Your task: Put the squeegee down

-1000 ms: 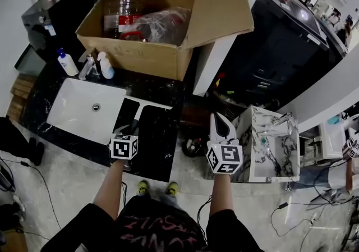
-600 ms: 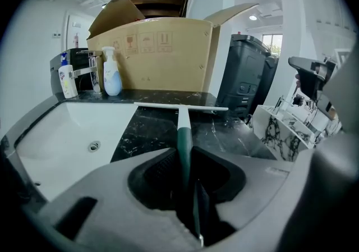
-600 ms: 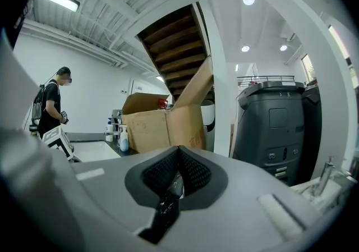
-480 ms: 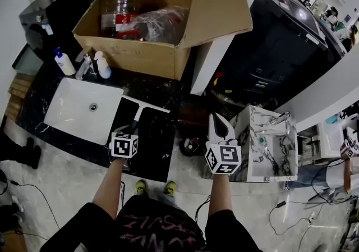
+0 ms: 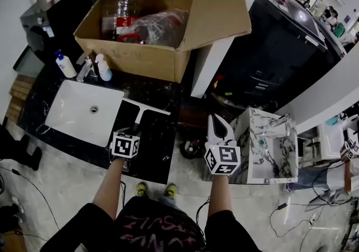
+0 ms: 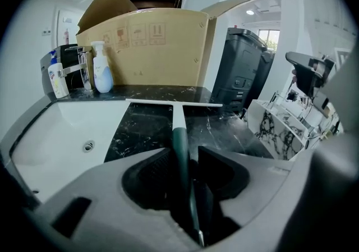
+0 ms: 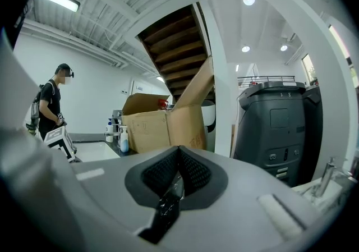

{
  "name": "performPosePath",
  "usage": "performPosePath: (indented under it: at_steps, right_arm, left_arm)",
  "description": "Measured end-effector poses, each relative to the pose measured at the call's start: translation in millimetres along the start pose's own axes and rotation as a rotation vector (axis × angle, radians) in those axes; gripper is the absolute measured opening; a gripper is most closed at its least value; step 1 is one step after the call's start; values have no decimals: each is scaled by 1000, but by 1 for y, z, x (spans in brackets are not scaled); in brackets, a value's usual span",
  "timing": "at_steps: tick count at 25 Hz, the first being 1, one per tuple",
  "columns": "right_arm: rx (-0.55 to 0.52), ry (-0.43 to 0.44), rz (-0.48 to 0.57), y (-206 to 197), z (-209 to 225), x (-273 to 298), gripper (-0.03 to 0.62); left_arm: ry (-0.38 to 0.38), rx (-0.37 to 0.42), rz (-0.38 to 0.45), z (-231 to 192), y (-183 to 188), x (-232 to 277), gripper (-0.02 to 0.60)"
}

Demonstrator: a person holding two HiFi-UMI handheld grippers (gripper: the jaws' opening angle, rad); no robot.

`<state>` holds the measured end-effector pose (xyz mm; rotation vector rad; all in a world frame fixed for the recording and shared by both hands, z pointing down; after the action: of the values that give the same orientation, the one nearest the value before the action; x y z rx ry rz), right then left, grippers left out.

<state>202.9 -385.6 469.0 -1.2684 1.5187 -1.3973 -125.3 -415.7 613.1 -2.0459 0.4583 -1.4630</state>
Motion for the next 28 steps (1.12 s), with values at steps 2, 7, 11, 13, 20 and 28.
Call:
performPosePath:
  at_steps: [2,7,11,13,20,28]
  right_arm:
    - [4,-4,0,1,0,0,9]
    - [1,-6,6,3,-3,-1,9]
    - [4,-11,13,6,-4,-3,9]
    - [6,-14,21,9,-5,-3,9]
    - [18,-13,48,15,-10,-6,9]
    - [15,-18,63,21,-11,-8,9]
  left_arm:
    - [-6,8,1,1,0,-3,172]
    - [-17,18,48,1,1,-16,183]
    - [-34,17,101,1,12,-29,183]
    - [-41,19,121,0,18,-35,183]
    - [-29,29,227,-3,44,-62,136]
    - [9,62,374,-6,82,-93,87]
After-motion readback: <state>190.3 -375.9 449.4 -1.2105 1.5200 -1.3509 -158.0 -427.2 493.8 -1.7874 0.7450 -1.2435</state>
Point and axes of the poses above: the fingertips, and each gripper's own axes: x forward along the fingers, z to its right, y out of its top, the point moved 9 cm from there along -x, backward along the fingers, and after that the axes turned 9 degrees about -x, right-handed, at the moved point
